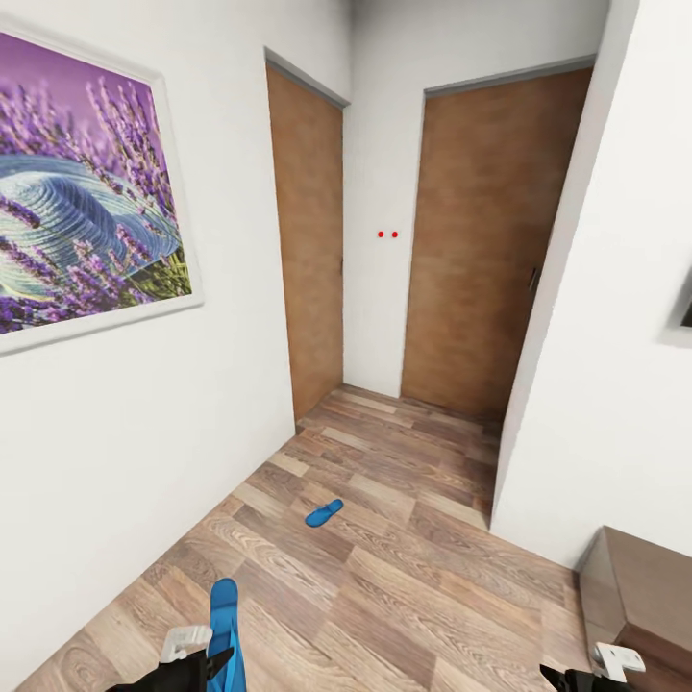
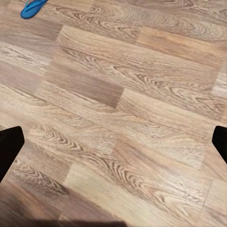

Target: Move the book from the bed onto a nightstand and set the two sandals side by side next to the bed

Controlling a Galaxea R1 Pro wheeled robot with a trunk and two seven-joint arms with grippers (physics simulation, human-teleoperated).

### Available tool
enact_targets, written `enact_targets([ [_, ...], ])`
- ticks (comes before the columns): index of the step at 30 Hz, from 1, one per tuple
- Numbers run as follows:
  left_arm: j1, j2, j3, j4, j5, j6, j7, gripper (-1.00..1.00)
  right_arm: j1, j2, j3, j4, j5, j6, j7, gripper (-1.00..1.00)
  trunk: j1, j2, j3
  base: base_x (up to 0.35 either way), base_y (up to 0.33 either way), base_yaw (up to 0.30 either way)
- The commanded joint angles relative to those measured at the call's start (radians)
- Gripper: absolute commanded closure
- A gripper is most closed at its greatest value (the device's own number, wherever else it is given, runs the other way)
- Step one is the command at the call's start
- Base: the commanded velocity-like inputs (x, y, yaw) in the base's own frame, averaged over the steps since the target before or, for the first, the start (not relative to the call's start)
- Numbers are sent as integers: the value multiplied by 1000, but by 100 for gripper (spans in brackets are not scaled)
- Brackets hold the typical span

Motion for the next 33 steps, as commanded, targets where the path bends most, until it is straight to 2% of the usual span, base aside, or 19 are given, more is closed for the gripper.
enact_targets([
  [1,-1,0,8,2,-3,-2,-4,100,-1,1,-6,-2,0,9,7,-100,0,-1,-2,0,0,38],
  [25,-1,0,8,2,-3,-2,-5,100,-1,1,-6,-2,0,9,7,-100,0,-1,-30,1,0,2],
  [33,-1,0,8,2,-3,-2,-5,100,-1,1,-6,-2,0,9,7,-100,0,-1,-31,250,0,13],
])
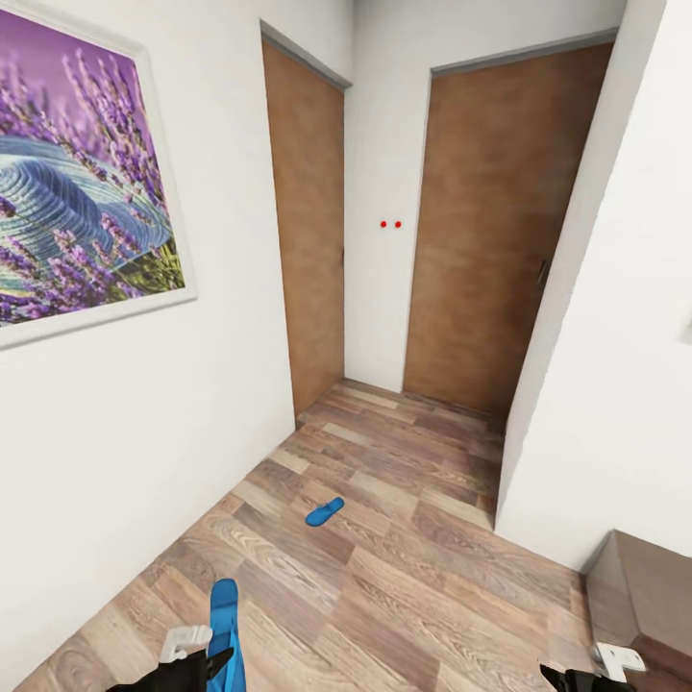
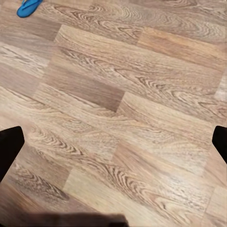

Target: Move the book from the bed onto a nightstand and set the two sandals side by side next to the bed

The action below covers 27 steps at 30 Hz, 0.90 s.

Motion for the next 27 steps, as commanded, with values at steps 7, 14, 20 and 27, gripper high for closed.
enact_targets([
  [7,-1,0,8,2,-2,-2,-4,100,-1,1,-6,-2,0,9,7,-100,1,-1,-1,252,0,225],
  [14,-1,0,8,2,-2,-2,-4,100,-1,1,-6,-2,0,9,7,-100,1,-1,-1,22,0,289],
  [20,-1,0,8,2,-2,-2,-4,100,-1,1,-6,-2,0,9,7,-100,1,-1,-1,3,0,270],
  [27,-1,0,8,2,-1,-2,-3,100,-1,1,-6,-2,0,9,7,-100,1,-1,-1,209,0,52],
])
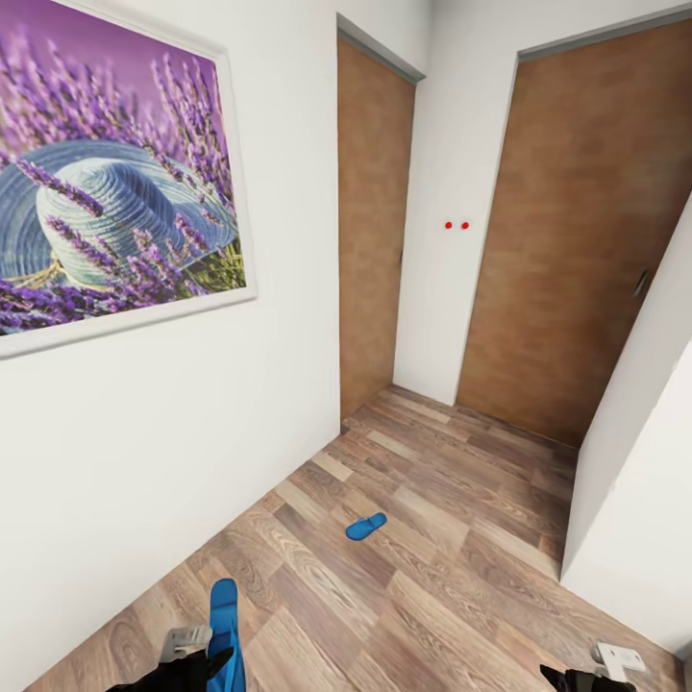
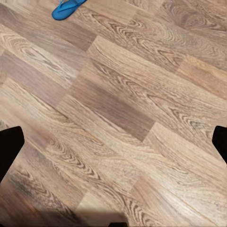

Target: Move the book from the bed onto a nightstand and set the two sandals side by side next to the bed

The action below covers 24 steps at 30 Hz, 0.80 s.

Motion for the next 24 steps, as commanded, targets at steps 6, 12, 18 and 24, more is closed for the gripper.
enact_targets([
  [6,-1,0,8,2,-3,-2,-5,100,-1,1,-6,-2,0,9,7,-100,1,-1,-1,299,0,2],
  [12,-1,0,8,2,-3,-2,-5,100,-1,1,-6,-2,0,9,7,-100,1,-1,-1,303,0,0],
  [18,-1,0,8,2,-3,-2,-5,100,-1,1,-6,-1,0,9,7,-100,1,-1,-1,303,0,28],
  [24,-1,0,8,2,-3,-2,-5,100,-1,1,-6,-1,0,9,7,-100,1,-1,-1,274,0,238],
])
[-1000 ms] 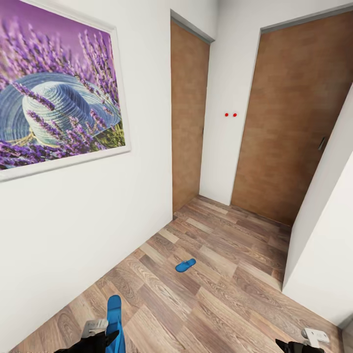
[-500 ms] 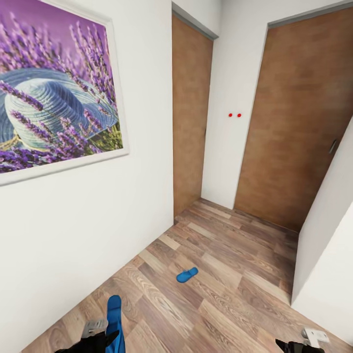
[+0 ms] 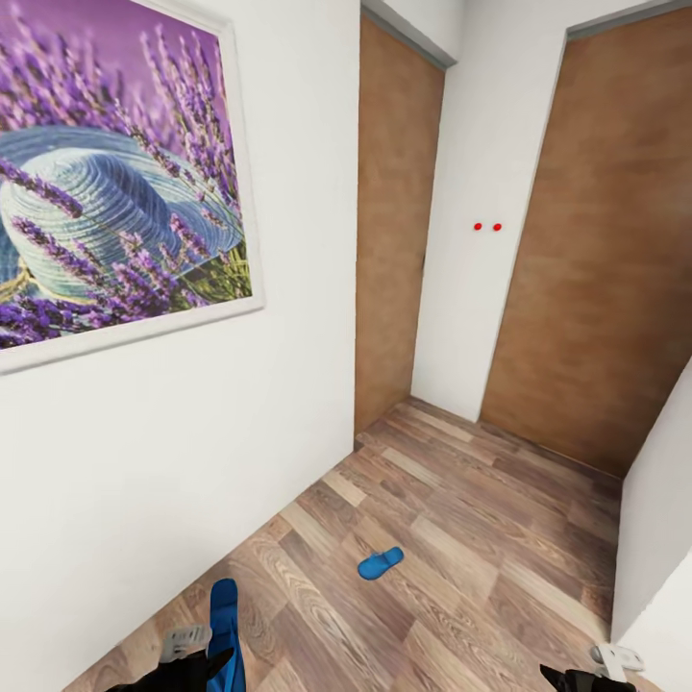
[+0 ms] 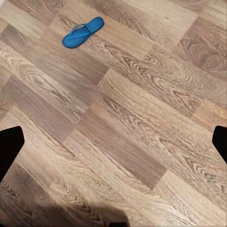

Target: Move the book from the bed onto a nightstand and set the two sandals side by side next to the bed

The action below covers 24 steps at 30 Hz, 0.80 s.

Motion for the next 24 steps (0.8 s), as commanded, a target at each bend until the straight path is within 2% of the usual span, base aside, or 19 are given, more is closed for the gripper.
enact_targets([
  [1,-1,0,9,2,-3,-2,-4,100,0,1,-6,-2,0,9,7,-100,1,-1,-1,131,0,286],
  [18,-1,0,9,1,-3,-3,-4,100,0,1,-6,-2,0,9,7,-100,1,-1,-1,22,0,289],
  [24,-1,0,9,2,-3,-3,-5,100,0,1,-6,-2,0,9,7,-100,1,-1,-1,255,0,60],
])
